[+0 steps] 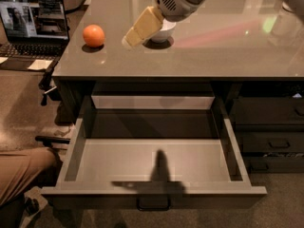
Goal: Place orange into top drawer
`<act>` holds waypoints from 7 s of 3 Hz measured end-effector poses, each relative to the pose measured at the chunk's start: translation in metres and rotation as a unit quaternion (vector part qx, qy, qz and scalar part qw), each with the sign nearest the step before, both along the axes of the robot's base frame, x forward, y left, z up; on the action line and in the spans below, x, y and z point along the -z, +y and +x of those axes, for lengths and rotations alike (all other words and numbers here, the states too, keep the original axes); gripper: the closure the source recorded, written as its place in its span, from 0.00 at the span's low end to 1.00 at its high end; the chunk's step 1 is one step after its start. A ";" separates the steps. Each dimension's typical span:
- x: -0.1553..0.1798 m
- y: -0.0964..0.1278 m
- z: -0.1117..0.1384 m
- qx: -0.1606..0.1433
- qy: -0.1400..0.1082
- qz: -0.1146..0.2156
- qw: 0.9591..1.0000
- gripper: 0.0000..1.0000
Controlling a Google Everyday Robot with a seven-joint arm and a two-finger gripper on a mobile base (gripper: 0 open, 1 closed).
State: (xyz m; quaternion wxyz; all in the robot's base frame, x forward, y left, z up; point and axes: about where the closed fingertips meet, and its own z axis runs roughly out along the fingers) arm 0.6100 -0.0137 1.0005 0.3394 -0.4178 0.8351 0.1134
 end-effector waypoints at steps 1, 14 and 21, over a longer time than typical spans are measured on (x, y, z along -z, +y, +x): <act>0.021 0.022 0.058 0.042 -0.001 0.026 0.999 0.00; 0.143 0.224 0.269 -0.010 -0.068 0.208 0.976 0.42; 0.079 0.046 0.107 0.004 -0.075 0.217 0.973 1.00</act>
Offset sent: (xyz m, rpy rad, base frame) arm 0.1738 0.0999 -0.0821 0.2047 -0.0290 -0.1677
